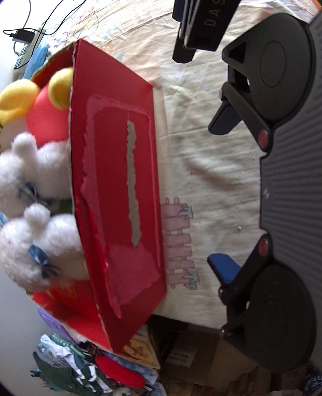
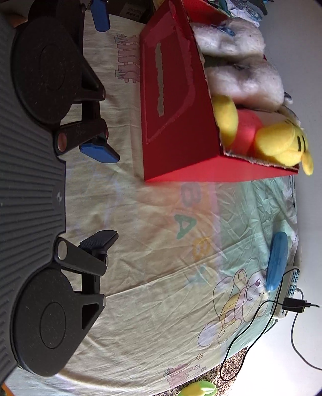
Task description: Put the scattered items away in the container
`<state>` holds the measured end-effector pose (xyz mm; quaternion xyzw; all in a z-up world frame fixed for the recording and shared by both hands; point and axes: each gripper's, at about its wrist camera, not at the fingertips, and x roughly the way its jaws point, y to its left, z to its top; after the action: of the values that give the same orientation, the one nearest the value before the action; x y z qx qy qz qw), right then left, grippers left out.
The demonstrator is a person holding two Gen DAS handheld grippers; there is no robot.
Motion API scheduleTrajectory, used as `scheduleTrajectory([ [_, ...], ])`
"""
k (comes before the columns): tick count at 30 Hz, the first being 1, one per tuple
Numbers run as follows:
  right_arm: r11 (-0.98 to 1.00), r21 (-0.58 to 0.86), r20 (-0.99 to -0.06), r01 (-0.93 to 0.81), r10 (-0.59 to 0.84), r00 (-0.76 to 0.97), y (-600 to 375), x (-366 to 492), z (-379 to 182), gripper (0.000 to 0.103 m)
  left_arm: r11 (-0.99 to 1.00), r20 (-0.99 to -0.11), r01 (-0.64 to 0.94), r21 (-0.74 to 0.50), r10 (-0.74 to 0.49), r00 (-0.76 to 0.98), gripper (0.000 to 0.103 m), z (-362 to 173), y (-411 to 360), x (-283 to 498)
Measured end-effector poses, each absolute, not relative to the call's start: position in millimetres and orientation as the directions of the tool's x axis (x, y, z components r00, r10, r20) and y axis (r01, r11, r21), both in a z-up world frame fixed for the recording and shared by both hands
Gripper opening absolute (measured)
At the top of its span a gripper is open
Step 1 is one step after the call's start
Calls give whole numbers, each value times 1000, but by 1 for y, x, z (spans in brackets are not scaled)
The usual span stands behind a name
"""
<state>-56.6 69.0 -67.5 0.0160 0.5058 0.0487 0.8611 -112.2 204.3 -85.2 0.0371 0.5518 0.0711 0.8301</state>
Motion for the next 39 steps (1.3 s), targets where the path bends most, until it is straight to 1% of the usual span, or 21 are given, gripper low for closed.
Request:
scheduleTrajectory([
  [5,991,68,-868,-117,116,483,95,-59,-64,63,985,-909,-114,132,166,382,102,-83,226,-118],
  [14,989,51,-848,-137,116,517,119,-63,-48,63,987,-898,-108,121,155,411,102,-69,251,-118],
  [20,987,79,-809,-137,144,570,127,-58,-15,63,988,-876,-107,114,151,458,102,-40,267,-106],
  [27,990,94,-758,-106,140,637,130,-40,20,63,990,-834,-84,117,144,532,102,2,279,-83],
  [35,992,103,-725,-67,121,678,133,-17,43,64,987,-773,-60,152,156,615,102,38,283,-55],
  [39,992,103,-712,-71,123,691,135,-7,53,64,990,-762,-43,133,130,634,102,51,288,-41],
])
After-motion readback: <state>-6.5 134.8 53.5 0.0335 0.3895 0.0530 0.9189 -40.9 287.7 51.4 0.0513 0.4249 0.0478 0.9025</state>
